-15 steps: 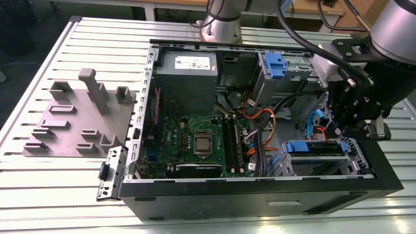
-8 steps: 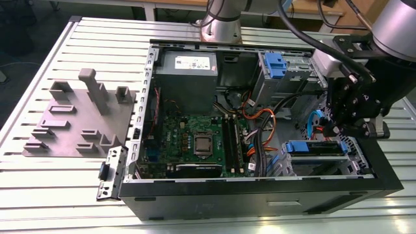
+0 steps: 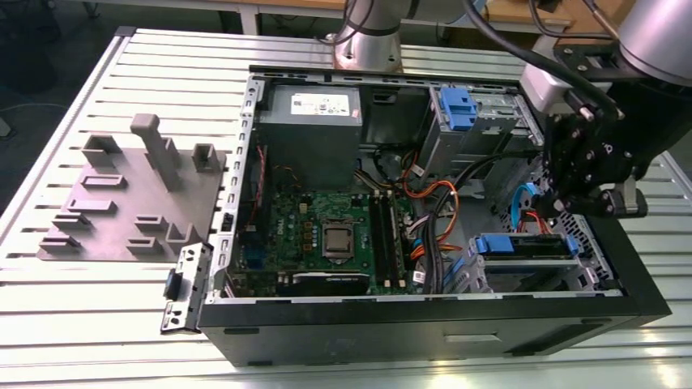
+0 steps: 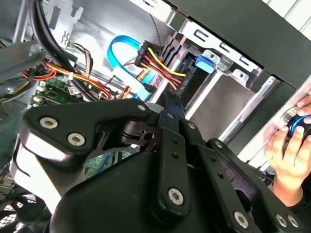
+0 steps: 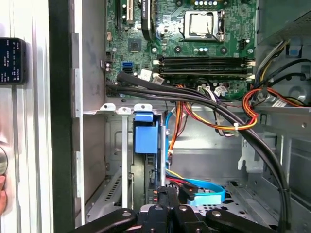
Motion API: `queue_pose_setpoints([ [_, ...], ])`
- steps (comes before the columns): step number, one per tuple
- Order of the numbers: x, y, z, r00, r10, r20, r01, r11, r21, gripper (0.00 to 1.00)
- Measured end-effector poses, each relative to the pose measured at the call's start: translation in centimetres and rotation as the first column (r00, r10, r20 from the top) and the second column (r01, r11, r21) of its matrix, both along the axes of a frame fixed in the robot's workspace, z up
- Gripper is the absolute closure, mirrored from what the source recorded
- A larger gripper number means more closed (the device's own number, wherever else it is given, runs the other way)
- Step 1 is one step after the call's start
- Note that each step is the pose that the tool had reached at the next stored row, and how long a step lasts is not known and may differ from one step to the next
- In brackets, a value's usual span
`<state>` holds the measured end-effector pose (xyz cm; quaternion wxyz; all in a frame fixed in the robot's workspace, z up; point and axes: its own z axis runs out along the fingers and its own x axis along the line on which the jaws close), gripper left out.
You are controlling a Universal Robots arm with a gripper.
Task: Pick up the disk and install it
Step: 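Insert the second disk wire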
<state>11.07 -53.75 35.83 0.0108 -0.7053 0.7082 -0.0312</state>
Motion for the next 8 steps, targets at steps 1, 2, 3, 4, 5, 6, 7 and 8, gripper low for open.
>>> queue_pose_setpoints([
  [1,0.00,0.13,0.08,1.0000,0.000,-0.0001,0.000,1.0000,-0.0001,0.89],
  [2,0.00,0.24,0.16,1.0000,0.000,-0.0003,0.000,1.0000,0.0001,0.89],
  [3,-0.01,0.33,0.26,1.0000,0.000,-0.0005,0.000,1.0000,0.0000,0.89],
  [4,-0.01,0.45,0.36,1.0000,0.000,-0.0006,0.000,1.0000,0.0002,0.89],
  [5,-0.02,0.55,0.48,1.0000,0.000,-0.0008,0.000,1.0000,0.0002,0.89],
  [6,-0.03,0.67,0.62,1.0000,0.000,-0.0009,0.000,1.0000,0.0003,0.89],
  [7,-0.03,0.80,0.73,1.0000,0.000,-0.0012,0.000,1.0000,0.0005,0.89],
  [8,-0.03,0.93,0.82,1.0000,0.000,-0.0014,0.000,1.0000,0.0006,0.89],
])
